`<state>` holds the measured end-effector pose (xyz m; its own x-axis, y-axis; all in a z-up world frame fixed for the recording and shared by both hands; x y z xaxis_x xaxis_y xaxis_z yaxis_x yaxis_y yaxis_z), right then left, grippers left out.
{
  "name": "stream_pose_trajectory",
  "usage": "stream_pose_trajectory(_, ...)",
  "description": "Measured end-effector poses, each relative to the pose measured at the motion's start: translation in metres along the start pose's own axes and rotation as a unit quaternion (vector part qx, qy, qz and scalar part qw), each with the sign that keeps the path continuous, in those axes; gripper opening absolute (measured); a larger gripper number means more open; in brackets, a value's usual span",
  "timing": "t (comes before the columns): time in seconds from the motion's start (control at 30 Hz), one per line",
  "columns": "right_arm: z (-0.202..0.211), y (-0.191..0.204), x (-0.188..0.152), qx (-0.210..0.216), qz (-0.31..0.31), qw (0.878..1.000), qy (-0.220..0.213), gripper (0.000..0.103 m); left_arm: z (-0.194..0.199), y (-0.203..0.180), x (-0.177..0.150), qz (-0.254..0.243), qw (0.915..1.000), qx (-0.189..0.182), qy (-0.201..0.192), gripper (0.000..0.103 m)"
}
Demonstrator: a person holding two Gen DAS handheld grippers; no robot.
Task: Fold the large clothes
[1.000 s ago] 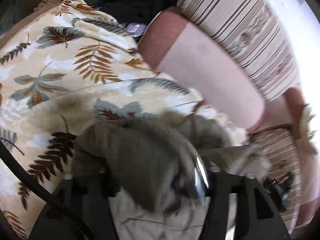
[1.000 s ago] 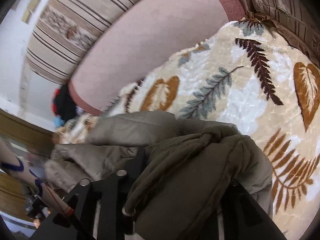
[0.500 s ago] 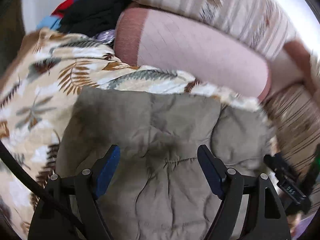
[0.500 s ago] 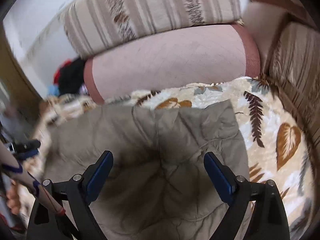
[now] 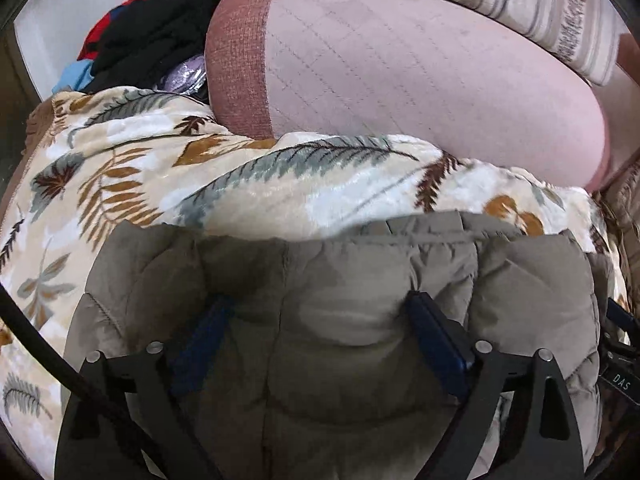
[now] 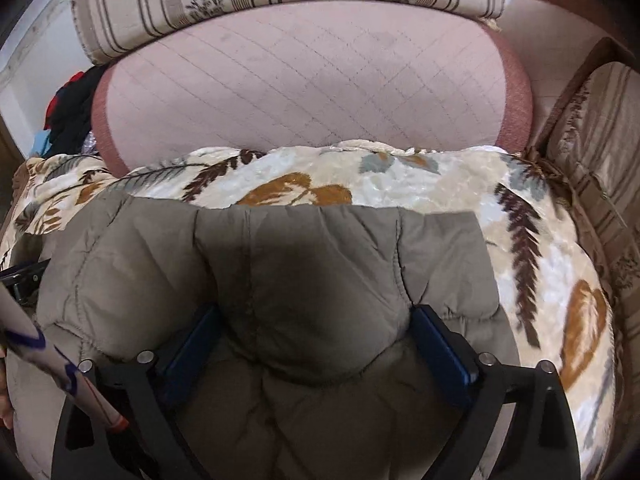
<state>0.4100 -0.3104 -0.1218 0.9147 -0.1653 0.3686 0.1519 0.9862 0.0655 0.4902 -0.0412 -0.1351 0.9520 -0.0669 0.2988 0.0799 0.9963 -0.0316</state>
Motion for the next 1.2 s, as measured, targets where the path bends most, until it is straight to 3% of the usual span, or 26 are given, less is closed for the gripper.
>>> stream_pose_trajectory(0.3,-0.035,-0.021,0.016,0.072,-0.068,0.995,0.025,0.103,-0.015,0.006,0.012,0.029,0.9988,-0.039,0.007,0.098)
stream_pose_trajectory(0.47,-0.004,-0.028,0.012,0.041,-0.069,0.997,0.007,0.101,0.026,0.024,-0.002,0.051,0.9961,-0.071,-0.007,0.098)
stream_pose_trajectory(0.7,0.058,-0.044,-0.043,0.021,-0.049,0.997,-0.047,0.1,0.071,0.096,-0.046,0.068,0.9954,-0.037,-0.057,0.098)
stream_pose_trajectory(0.87,0.047,-0.065,-0.089,-0.002,-0.069,0.997,-0.04,0.1,0.031,0.148,-0.078,0.115,0.9932,-0.013,-0.016,0.098)
stream_pose_trajectory(0.97,0.029,-0.079,-0.094,0.03,-0.115,0.993,-0.023,0.101,0.023,0.161,-0.081,0.153,0.9873,-0.043,0.0,0.098)
stream_pose_trajectory(1.03,0.026,-0.087,-0.094,0.041,-0.137,0.99,-0.013,0.101,0.032,0.163,-0.081,0.154,0.9872,-0.041,-0.003,0.098)
stream_pose_trajectory(1.2,0.055,-0.09,-0.104,0.003,-0.121,0.992,-0.027,0.101,0.08,0.151,-0.095,0.105,0.9934,-0.012,-0.043,0.098)
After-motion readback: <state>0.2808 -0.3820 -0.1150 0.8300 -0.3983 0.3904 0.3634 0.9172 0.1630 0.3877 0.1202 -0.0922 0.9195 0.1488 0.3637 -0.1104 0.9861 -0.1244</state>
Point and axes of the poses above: each gripper's, at about its wrist camera, not at the fingertips, and z roughly against the way its jaws point, y to its left, x to its top, the point moved 7 cm from there along -z, roughly the way its jaws point, and after that the axes turned 10 degrees about y, right-handed, at the moved point
